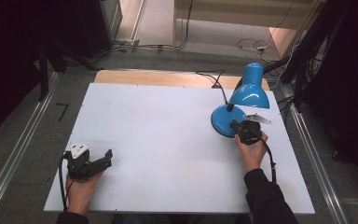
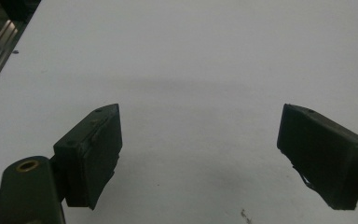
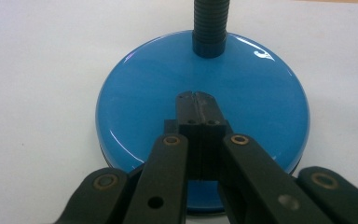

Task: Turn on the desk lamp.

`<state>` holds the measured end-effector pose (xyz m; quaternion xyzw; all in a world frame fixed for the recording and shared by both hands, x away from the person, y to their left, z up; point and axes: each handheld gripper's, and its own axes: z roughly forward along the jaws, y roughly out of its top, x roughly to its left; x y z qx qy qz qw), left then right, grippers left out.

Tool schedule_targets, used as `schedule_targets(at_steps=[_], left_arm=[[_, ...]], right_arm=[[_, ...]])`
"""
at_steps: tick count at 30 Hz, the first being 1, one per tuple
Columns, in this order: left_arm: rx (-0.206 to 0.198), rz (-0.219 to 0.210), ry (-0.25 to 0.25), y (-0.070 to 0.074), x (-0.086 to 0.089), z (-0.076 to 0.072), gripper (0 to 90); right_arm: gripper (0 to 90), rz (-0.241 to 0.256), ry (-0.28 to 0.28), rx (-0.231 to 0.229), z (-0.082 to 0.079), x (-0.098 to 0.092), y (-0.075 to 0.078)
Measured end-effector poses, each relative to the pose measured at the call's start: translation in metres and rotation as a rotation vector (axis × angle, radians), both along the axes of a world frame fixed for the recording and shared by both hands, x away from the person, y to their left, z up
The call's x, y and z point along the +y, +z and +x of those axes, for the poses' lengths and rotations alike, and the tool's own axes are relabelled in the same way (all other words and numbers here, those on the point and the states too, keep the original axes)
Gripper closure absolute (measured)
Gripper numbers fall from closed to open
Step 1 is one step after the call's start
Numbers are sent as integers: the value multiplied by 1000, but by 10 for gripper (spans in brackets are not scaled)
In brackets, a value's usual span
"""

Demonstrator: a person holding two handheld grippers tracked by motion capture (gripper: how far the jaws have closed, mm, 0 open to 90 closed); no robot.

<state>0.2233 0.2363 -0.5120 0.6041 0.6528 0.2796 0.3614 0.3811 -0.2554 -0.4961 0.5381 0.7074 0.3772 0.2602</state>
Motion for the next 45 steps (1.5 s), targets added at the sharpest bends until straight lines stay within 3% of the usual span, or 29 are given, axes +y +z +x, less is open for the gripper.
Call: schedule_targets(at_steps=[45], left_arm=[[3, 0, -2, -1, -1, 1, 148]], right_arm=[[883, 8, 11, -25, -9, -2, -4]])
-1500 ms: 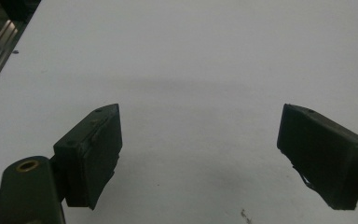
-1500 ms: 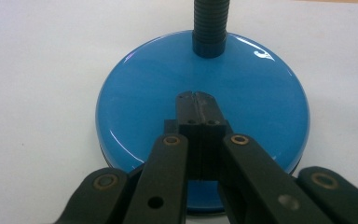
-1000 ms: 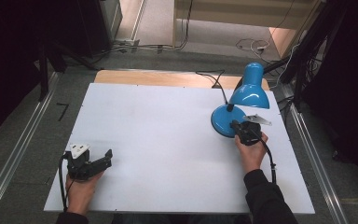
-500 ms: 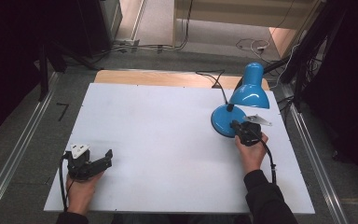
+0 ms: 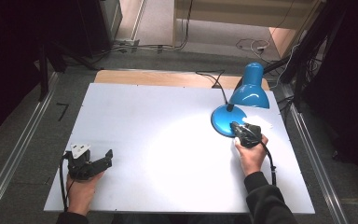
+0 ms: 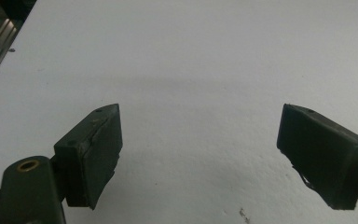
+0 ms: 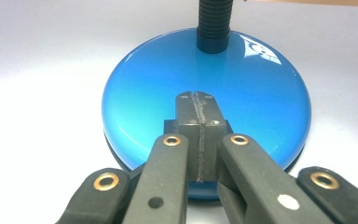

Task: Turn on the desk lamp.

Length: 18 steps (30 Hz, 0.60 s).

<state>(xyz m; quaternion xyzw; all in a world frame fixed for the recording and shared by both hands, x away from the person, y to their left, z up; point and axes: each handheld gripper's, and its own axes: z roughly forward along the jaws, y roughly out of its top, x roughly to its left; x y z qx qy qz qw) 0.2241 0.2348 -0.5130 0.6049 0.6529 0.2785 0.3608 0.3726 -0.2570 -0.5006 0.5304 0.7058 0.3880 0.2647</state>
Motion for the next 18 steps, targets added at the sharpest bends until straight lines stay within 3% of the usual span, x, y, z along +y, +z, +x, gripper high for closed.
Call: schedule_targets(at_steps=[12, 15, 18], left_arm=[[-3, -3, -1, 1, 1, 0, 148], [-3, -5, -1, 1, 1, 0, 148], [-4, -4, -2, 1, 1, 0, 148]], right_arm=[[876, 23, 4, 24, 2, -3, 2], [787, 50, 10, 39, 2, -5, 3], [612, 65, 32, 42, 3, -6, 2]])
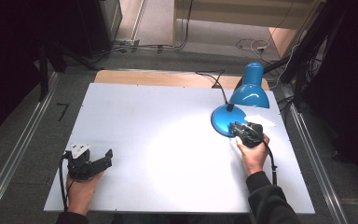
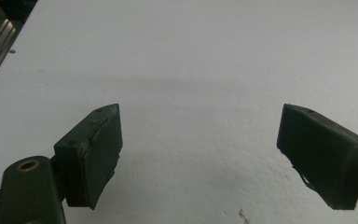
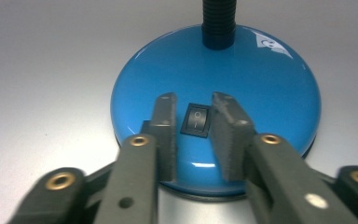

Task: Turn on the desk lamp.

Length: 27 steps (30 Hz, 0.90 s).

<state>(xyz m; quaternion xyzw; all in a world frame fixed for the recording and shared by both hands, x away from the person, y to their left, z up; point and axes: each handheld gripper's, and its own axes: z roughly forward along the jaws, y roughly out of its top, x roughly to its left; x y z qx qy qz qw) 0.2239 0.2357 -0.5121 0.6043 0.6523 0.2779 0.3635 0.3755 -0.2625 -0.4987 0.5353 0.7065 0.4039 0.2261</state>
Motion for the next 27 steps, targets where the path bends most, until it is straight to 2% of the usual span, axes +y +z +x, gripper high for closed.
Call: schedule_targets(at_steps=[3, 7, 13, 23, 27], left_arm=[[0, 1, 0, 0, 0, 0, 148], [0, 0, 1, 0, 0, 0, 148], [-2, 0, -2, 0, 0, 0, 148], [-1, 0, -2, 1, 0, 0, 148], [-1, 1, -3, 1, 0, -1, 148]], right_arm=[[474, 12, 9, -3, -1, 0, 1], [329, 2, 4, -38, -2, 0, 5], [270, -11, 15, -25, -3, -3, 6], [238, -27, 36, -4, -7, -5, 9], [236, -25, 47, -12, -10, -5, 13]])
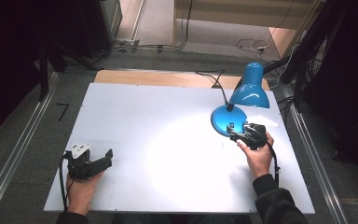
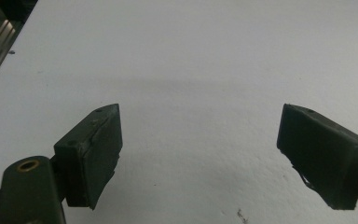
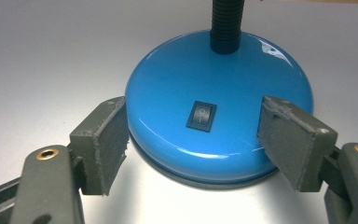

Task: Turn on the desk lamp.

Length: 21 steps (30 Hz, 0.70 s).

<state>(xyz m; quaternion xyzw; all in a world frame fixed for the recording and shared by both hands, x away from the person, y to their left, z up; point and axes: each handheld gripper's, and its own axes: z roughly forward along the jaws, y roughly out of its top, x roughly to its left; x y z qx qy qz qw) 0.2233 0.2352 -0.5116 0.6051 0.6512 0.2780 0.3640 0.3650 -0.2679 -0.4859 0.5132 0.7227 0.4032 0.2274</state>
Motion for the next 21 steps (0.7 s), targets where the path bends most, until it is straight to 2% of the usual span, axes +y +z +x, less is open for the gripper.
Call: schedule_targets(at_steps=[11, 21], left_arm=[[0, 0, -2, 0, 0, 0, 148], [1, -2, 0, 0, 0, 0, 148]], right_arm=[[228, 1, -12, 2, -7, -10, 3], [228, 7, -31, 5, -16, -29, 3]])
